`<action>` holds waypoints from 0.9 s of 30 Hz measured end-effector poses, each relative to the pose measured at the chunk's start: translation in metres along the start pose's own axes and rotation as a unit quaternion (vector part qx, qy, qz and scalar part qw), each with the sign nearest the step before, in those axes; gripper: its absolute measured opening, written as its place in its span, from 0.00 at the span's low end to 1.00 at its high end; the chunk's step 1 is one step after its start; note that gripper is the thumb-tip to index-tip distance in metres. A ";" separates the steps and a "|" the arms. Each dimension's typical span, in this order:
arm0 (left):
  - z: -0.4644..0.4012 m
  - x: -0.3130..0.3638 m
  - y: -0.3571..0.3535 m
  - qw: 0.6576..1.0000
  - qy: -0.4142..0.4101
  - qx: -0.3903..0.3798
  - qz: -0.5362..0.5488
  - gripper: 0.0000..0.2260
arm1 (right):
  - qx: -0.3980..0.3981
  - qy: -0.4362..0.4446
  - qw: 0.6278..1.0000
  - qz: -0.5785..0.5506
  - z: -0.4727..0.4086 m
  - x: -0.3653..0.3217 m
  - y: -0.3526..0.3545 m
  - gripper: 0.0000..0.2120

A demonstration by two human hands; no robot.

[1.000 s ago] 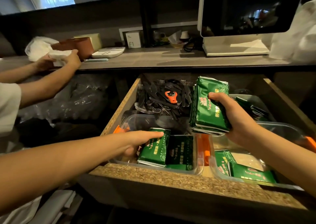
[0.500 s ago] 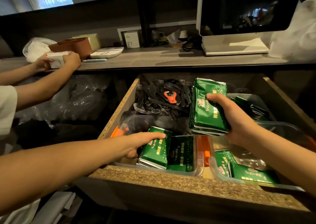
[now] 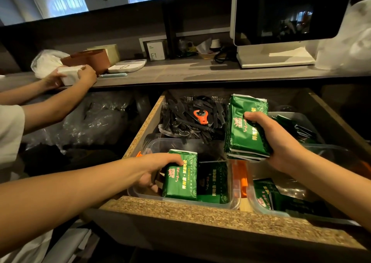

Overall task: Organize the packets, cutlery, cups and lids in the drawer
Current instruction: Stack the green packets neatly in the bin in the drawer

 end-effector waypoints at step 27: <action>0.020 0.041 0.031 0.850 -0.022 0.167 -0.499 0.17 | 0.008 -0.029 1.000 0.007 0.002 0.003 0.003 0.12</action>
Point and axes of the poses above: each hand's wrist, its own z-axis away from the middle knuckle, its own y-axis out of the back of the hand, x = y × z, the point moved 10 cm from there along -z, towards the middle knuckle, and after that the axes turned 14 degrees about -x, right-handed, at the moved point
